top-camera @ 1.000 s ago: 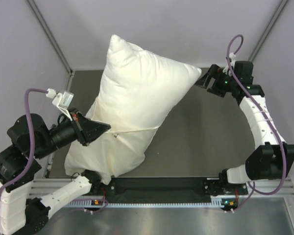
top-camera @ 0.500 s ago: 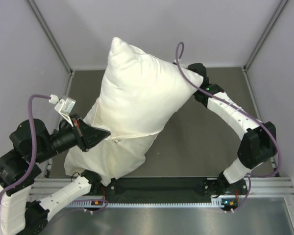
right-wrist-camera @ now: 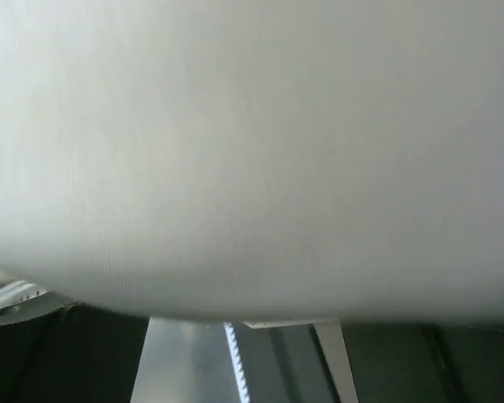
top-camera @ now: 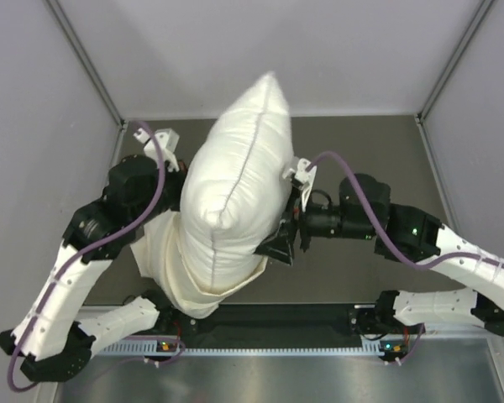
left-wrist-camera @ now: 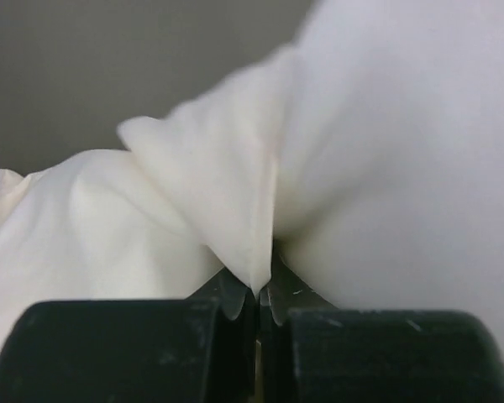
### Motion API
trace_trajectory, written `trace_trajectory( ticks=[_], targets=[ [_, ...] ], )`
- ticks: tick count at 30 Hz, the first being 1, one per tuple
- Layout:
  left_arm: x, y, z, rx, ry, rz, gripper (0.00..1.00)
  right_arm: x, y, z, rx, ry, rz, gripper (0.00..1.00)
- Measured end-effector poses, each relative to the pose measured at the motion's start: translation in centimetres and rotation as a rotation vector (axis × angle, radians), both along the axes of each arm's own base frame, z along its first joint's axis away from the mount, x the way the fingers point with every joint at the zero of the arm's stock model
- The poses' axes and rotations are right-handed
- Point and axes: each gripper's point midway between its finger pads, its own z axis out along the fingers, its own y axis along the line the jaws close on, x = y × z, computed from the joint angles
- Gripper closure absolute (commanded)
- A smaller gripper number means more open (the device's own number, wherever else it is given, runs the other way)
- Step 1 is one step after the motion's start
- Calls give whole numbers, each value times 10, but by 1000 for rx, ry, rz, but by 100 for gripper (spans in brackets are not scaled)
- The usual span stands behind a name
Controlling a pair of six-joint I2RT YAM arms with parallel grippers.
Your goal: Put the pillow into the pillowcase
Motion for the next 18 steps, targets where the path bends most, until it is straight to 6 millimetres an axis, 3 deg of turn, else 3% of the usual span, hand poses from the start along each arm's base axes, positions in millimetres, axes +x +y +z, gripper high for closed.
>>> trace_trajectory(
  ticks=[2,4,8,12,18],
  targets=[
    [15,-17,-3,-3,7,-25,100,-24,5,-11,-64,10,24,20],
    [28,-32,-9,2,23,-55,100,-33,11,-22,-137,20,-1,19],
    [40,-33,-13,24,25,-39,100,-19,23,-30,-214,13,-140,19],
    [40,-7,-2,46,-34,67,100,-4,22,-33,-226,4,-242,18],
    [26,48,14,63,-103,289,100,12,21,-42,-240,27,-370,18]
  ],
)
